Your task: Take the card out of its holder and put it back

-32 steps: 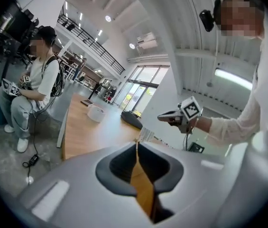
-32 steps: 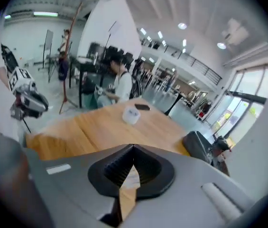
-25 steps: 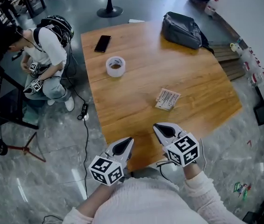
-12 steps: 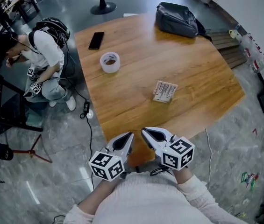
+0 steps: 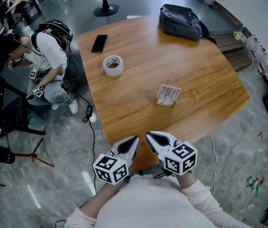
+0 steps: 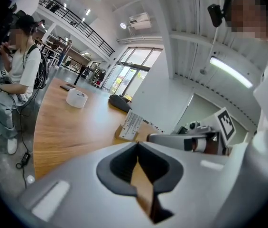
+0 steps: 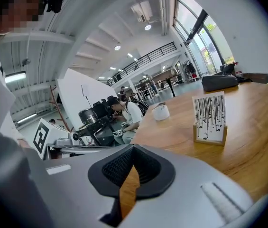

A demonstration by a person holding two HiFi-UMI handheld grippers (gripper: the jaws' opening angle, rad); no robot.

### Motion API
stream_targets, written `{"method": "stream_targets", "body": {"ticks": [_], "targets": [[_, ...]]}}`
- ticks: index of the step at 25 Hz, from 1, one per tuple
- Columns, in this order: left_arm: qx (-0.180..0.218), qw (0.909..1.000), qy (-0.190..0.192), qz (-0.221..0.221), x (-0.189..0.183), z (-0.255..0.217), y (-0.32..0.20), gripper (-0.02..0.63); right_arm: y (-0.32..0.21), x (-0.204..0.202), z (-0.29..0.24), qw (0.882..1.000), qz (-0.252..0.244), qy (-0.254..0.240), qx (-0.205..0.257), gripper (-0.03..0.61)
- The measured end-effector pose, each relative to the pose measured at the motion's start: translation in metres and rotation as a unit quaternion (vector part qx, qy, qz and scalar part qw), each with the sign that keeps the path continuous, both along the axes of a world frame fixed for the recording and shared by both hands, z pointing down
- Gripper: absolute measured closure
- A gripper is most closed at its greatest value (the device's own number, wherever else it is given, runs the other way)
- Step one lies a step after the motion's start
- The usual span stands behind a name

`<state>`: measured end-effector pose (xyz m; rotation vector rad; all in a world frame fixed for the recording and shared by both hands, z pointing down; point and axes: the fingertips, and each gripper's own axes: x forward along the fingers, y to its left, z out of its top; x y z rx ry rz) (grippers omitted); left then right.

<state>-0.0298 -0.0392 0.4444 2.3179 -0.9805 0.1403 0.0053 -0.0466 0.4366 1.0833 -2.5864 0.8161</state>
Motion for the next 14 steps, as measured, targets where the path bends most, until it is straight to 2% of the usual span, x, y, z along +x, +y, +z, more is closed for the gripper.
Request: {"method": "stream_targets", "body": {"ticks": [9, 14], "targets": [[-0.002, 0.9999, -0.007, 0.013, 0.0049, -0.0006, 0.0001, 0.604, 0.0027, -0.0057, -0.0006, 1.0, -0.014, 0.016, 0.002, 0.581], [-0.01, 0.9999, -0.011, 0.002, 0.0003, 0.0019, -0.0023, 0.604, 0.0016, -0.0076, -0.0006, 1.0, -0.019, 0.018, 0.002, 0.581]]}}
